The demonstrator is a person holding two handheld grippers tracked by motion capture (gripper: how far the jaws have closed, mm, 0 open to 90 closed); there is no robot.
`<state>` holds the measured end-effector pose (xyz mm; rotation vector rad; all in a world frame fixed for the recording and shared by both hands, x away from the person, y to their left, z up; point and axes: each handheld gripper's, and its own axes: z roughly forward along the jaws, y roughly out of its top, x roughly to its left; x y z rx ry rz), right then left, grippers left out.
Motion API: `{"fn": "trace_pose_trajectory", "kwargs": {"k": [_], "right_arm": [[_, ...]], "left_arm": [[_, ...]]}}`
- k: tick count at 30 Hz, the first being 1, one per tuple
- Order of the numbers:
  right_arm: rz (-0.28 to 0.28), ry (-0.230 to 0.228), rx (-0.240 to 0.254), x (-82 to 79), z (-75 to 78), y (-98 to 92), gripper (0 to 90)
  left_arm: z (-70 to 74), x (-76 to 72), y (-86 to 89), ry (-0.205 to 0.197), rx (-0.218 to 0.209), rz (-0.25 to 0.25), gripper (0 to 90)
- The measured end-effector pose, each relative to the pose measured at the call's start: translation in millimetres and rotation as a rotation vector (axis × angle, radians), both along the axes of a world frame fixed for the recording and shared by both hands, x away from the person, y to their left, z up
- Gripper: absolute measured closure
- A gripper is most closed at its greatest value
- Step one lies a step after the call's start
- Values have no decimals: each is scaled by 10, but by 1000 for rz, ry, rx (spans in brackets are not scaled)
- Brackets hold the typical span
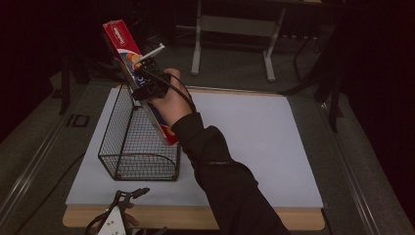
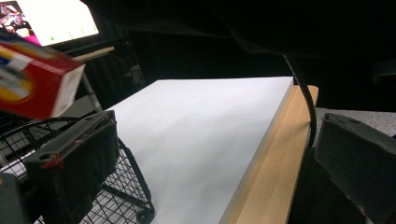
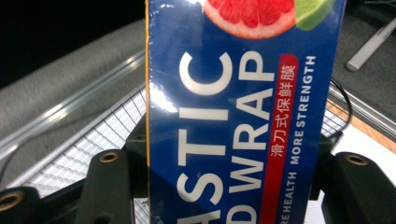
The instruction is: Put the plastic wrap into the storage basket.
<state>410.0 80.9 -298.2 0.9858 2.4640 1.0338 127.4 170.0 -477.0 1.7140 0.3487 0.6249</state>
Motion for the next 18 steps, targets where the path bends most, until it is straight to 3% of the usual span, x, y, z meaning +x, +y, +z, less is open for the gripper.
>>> {"fn": "trace_pose_trajectory", "kwargs": {"k": [4, 7, 13, 18], "right_arm": [[-3, -31, 35, -17, -66, 78, 406], [-10, -23, 64, -15, -147, 122, 407], [-19, -8, 65, 3, -382, 223, 407], [-34, -6, 33, 24, -591, 294, 406]], "left_arm": [[0, -6, 0, -2, 1, 0, 3], [2, -9, 3, -1, 2, 0, 3], [2, -12, 8, -1, 3, 2, 3], [1, -12, 9, 0, 3, 2, 3]]}}
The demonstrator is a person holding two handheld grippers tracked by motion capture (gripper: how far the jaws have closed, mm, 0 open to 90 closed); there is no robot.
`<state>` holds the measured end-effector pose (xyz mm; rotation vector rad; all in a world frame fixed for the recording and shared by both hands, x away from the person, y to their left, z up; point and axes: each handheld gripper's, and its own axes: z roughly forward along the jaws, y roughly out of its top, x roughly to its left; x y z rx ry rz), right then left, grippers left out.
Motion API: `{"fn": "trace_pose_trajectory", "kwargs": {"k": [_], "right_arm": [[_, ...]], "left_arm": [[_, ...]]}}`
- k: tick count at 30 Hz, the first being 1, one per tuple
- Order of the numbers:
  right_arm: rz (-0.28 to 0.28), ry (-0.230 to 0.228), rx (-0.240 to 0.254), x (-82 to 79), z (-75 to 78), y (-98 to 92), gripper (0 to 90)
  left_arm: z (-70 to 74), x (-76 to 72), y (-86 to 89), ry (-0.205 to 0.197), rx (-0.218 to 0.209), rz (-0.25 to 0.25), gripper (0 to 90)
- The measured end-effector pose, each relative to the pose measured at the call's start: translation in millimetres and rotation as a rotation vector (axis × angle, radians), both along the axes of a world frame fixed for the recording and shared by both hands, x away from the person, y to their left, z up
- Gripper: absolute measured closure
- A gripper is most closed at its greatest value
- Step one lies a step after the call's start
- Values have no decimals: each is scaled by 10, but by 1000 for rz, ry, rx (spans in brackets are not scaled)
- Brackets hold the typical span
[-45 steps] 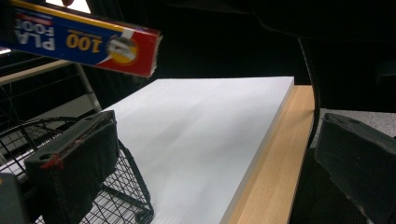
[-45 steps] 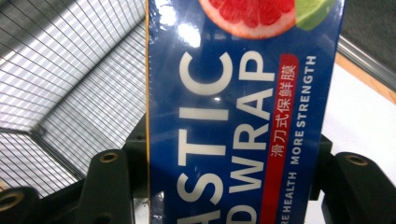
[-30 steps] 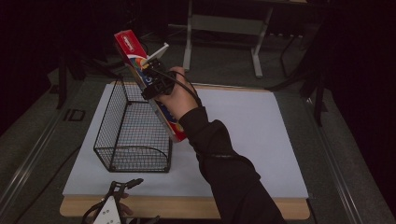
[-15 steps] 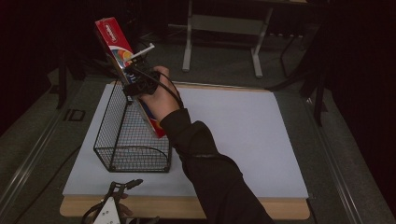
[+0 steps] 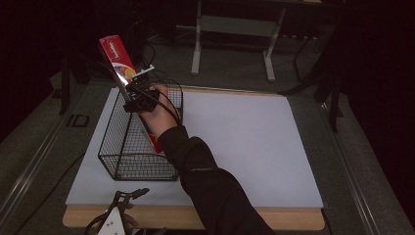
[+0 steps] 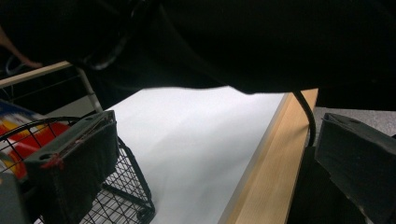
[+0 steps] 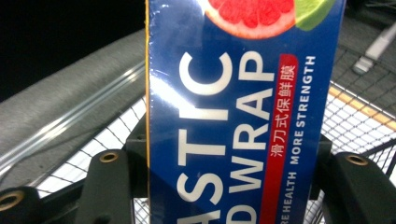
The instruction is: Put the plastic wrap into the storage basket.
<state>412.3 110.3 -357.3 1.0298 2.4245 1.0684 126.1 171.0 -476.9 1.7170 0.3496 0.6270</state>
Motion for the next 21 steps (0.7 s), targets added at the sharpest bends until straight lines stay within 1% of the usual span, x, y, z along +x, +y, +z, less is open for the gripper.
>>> {"fn": "trace_pose_trajectory", "kwargs": {"k": [4, 9, 13, 18, 21], "right_arm": [[-12, 37, 9, 20, -131, 22, 406], [-22, 47, 2, 31, -262, 43, 406], [-30, 53, -20, 30, -376, 58, 406], [-34, 80, -39, 22, -510, 66, 406], [-37, 109, -51, 18, -582, 80, 405]], "left_arm": [[-1, -2, -2, -1, 4, -2, 3], [3, -4, 1, -3, 0, 2, 3], [3, -7, 0, -5, 3, 0, 3], [3, -5, 1, -5, 0, 0, 4], [2, -5, -3, -7, 5, 0, 3]]}}
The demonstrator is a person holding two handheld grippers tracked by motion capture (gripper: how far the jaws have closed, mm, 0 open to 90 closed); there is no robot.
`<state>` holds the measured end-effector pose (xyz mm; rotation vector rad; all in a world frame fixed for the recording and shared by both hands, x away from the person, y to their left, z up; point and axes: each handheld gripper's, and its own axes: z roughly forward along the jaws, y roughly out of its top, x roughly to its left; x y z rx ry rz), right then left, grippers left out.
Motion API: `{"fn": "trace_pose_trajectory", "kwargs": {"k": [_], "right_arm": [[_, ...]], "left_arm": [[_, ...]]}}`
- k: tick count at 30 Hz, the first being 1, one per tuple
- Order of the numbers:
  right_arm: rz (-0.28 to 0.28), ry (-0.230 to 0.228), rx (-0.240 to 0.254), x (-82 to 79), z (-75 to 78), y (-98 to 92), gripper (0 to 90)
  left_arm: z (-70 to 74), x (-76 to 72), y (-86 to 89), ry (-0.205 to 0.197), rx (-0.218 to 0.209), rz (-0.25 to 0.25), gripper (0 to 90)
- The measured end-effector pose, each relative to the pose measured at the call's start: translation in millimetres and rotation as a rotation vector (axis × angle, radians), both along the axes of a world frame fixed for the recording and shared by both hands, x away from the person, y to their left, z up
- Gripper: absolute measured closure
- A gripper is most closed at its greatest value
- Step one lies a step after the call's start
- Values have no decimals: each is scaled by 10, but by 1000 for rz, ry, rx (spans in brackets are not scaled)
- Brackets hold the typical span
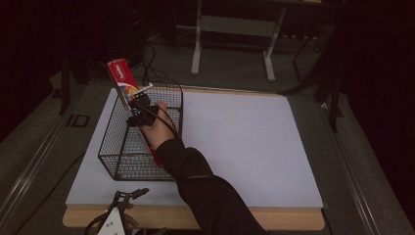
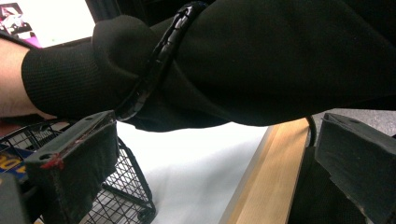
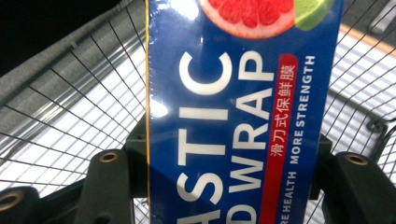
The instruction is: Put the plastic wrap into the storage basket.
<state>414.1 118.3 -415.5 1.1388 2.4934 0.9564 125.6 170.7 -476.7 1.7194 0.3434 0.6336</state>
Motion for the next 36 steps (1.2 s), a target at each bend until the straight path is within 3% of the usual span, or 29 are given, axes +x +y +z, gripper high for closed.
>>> {"fn": "trace_pose_trajectory", "kwargs": {"k": [2, 11, 18, 34, 36], "right_arm": [[5, 24, 4, 13, -39, -3, 405], [-8, 80, -62, 69, -163, -33, 404], [-37, 104, -92, 106, -242, -75, 403], [-70, 174, -103, 238, -331, -110, 399], [-73, 156, -123, 225, -341, -74, 399]], "left_arm": [[0, -2, -3, 0, 4, 0, 3], [-3, -4, -10, -2, 8, -2, 3], [-6, 2, -13, 0, 10, -3, 3], [-6, -3, -14, 0, 11, -5, 3], [-5, -6, -12, -2, 9, -4, 3]]}}
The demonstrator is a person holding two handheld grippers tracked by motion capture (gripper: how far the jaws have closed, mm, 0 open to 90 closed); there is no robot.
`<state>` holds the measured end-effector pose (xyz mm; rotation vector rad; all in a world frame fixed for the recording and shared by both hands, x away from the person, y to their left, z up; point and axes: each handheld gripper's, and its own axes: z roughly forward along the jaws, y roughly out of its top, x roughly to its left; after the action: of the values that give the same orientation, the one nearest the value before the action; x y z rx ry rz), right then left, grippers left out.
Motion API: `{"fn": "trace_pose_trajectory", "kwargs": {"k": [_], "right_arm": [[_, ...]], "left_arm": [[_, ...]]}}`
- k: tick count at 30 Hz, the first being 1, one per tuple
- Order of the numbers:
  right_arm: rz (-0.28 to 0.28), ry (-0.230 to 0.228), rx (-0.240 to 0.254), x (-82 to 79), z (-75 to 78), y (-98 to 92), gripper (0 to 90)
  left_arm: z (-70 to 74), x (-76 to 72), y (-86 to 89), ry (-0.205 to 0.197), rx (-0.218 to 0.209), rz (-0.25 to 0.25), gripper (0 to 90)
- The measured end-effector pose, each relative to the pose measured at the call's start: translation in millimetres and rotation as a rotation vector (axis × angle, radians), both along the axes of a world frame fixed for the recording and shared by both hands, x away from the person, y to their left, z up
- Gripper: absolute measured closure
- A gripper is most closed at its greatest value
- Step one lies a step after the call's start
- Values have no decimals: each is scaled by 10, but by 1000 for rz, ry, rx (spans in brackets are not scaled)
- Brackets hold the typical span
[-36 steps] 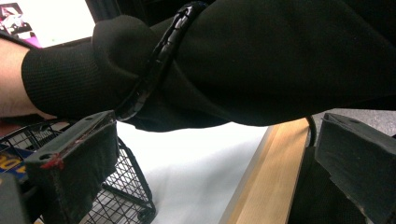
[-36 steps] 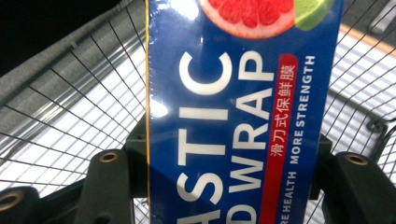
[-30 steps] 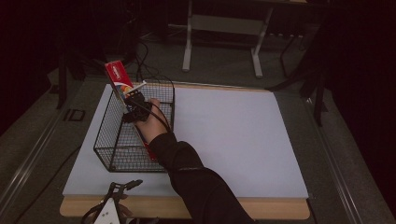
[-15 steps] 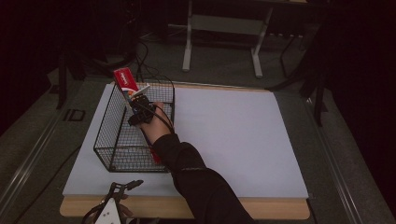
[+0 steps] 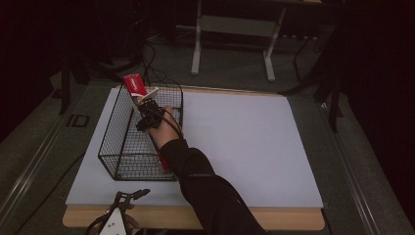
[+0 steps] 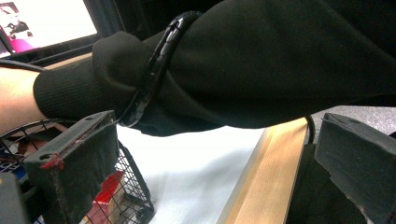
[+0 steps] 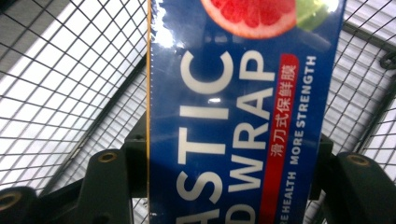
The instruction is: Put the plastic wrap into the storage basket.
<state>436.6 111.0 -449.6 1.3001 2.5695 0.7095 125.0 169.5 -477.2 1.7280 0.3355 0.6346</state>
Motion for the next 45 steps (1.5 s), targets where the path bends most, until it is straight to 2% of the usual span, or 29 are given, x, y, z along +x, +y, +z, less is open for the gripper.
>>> {"fn": "trace_pose_trajectory", "kwargs": {"k": [7, 14, 23, 25, 32, 36, 41, 45], "right_arm": [[11, 5, -1, 16, 1, -4, 388], [32, -9, 6, 9, -6, -16, 365], [68, -16, 62, -15, 93, -67, 234], [87, -22, 88, -30, 133, -103, 195], [149, -107, 117, -140, 331, -248, 158], [184, -113, 151, -155, 430, -372, 139], [183, -147, 183, -173, 543, -562, 134], [182, -164, 188, -200, 602, -710, 133]], "left_arm": [[-2, 1, -9, 1, 4, -2, 3], [-4, 7, -7, 4, 3, -4, 3], [-5, 6, -5, 3, 5, -4, 3], [-6, 7, -4, 3, 5, -3, 3], [-14, 8, -15, 8, 9, -2, 3], [-17, 11, -22, 11, 10, -1, 3], [-20, 17, -27, 12, 15, -1, 3], [-21, 15, -29, 12, 20, -1, 3]]}}
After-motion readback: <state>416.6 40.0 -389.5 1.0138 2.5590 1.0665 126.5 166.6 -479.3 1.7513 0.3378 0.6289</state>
